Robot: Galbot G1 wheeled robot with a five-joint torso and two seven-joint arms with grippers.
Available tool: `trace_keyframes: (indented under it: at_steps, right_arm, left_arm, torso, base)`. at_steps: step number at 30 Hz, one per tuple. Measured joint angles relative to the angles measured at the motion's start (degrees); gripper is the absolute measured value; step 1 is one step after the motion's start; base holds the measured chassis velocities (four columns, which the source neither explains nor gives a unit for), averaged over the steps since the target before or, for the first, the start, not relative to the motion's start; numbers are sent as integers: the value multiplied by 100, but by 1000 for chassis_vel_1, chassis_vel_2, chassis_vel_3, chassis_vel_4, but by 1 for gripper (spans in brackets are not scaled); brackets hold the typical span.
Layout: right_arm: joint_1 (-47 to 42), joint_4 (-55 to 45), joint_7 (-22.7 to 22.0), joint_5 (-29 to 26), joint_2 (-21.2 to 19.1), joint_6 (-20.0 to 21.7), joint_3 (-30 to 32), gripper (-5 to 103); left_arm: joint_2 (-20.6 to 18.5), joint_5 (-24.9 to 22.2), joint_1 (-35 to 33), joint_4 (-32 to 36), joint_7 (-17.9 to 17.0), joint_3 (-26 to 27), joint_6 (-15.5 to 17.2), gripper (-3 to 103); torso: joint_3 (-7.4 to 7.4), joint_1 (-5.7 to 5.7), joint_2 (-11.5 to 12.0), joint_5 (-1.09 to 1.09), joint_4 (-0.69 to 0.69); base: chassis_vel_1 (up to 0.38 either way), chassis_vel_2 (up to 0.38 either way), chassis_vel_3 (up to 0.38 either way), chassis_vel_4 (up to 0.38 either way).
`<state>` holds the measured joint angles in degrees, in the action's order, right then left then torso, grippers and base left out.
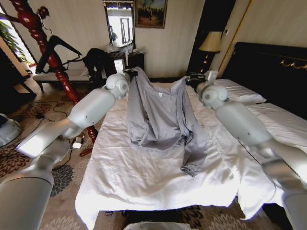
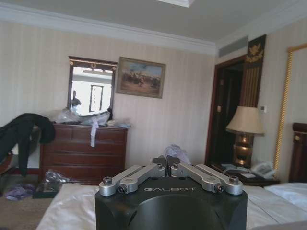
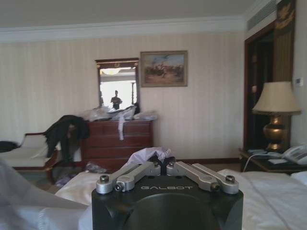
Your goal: Pick up the clothes from the bed and hang them on the clothes hanger.
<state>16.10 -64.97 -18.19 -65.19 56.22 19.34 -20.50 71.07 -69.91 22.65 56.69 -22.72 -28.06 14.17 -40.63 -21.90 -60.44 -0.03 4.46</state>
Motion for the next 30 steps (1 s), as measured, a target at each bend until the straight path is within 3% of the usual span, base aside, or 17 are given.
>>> trace_keyframes:
  at_steps: [3, 5, 10, 13, 14, 15, 17, 18, 19, 22, 23, 24, 25, 27, 28, 30]
  right_arm:
    - [752, 754, -41, 260, 536, -18, -77, 0]
    - [1081, 995, -32, 267, 727, -30, -94, 0]
    - [1230, 783, -34, 28, 543, -19, -170, 0]
    - [693, -796, -408, -547, -208, 217, -30, 0]
    - [693, -796, -408, -547, -208, 217, -30, 0]
    - [541, -1182, -522, -694, -357, 288, 46, 0]
    - [182, -2089, -766, -1028, -748, 427, 253, 0]
    - [-86, -2744, -922, -1269, -1034, 521, 465, 0]
    - [-86, -2744, -922, -1269, -1034, 521, 465, 0]
    - [-589, -3903, -1165, -1773, -1658, 673, 980, 0]
    - [-589, -3903, -1165, -1773, -1658, 673, 980, 0]
    - [-917, -4457, -1255, -2022, -2023, 769, 1304, 0]
    - [-1094, -4722, -1284, -2134, -2206, 826, 1488, 0]
    - [-1575, -5485, -1370, -2509, -2710, 987, 2099, 0]
    - [-1575, -5485, -1370, -2509, -2710, 987, 2099, 0]
    - [-1887, -6121, -1510, -2953, -3131, 1131, 2610, 0]
  left_arm:
    - [380, 169, 468, -670, 75, 107, -87, 0]
    - [382, 163, 629, -695, 64, 187, -90, 0]
    - [80, 128, 662, -196, -132, 197, -31, 0]
    - [-598, -86, 241, 1311, -719, 197, 208, 0]
    - [-598, -86, 241, 1311, -719, 197, 208, 0]
    - [-765, -147, 125, 1733, -885, 202, 259, 0]
    - [-1209, -297, -178, 2759, -1254, 215, 396, 0]
    - [-1649, -428, -439, 3441, -1565, 246, 536, 0]
    - [-1649, -428, -439, 3441, -1565, 246, 536, 0]
    - [-2555, -704, -973, 4691, -1963, 472, 713, 0]
    - [-2555, -704, -973, 4691, -1963, 472, 713, 0]
    - [-3032, -838, -1303, 5312, -2068, 730, 748, 0]
    - [-3254, -895, -1476, 5604, -2081, 894, 758, 0]
    - [-3692, -1013, -1819, 6229, -2118, 1370, 785, 0]
    - [-3692, -1013, -1819, 6229, -2118, 1370, 785, 0]
    - [-4092, -1357, -2105, 6915, -2207, 2025, 886, 0]
  torso:
    - [0, -1, 0, 5, 9]
    - [2, 1, -1, 3, 1]
    - [3, 3, -1, -4, -9]
    - [2, 1, 0, 7, 7]
    - [2, 1, 0, 7, 7]
    - [1, 1, 0, 8, 9]
    - [2, 2, -1, 8, 8]
    - [3, 4, -1, 5, 6]
    - [3, 4, -1, 5, 6]
    - [3, 3, -1, -4, -6]
    - [3, 3, -1, -4, -6]
    - [3, 4, -1, -4, -7]
    - [4, 4, -2, 0, -8]
    - [4, 5, -2, 2, 7]
    - [4, 5, -2, 2, 7]
    - [4, 3, -2, 7, 9]
  base:
    - [0, 0, 0, 0]
    - [0, 0, 0, 0]
    - [0, 0, 0, 0]
    - [0, 0, 0, 0]
    - [0, 0, 0, 0]
    - [0, 0, 0, 0]
    - [0, 0, 0, 0]
    - [0, 0, 0, 0]
    - [0, 0, 0, 0]
    - [0, 0, 0, 0]
    - [0, 0, 0, 0]
    - [0, 0, 0, 0]
    - [0, 0, 0, 0]
    - [0, 0, 0, 0]
    - [0, 0, 0, 0]
    - [0, 0, 0, 0]
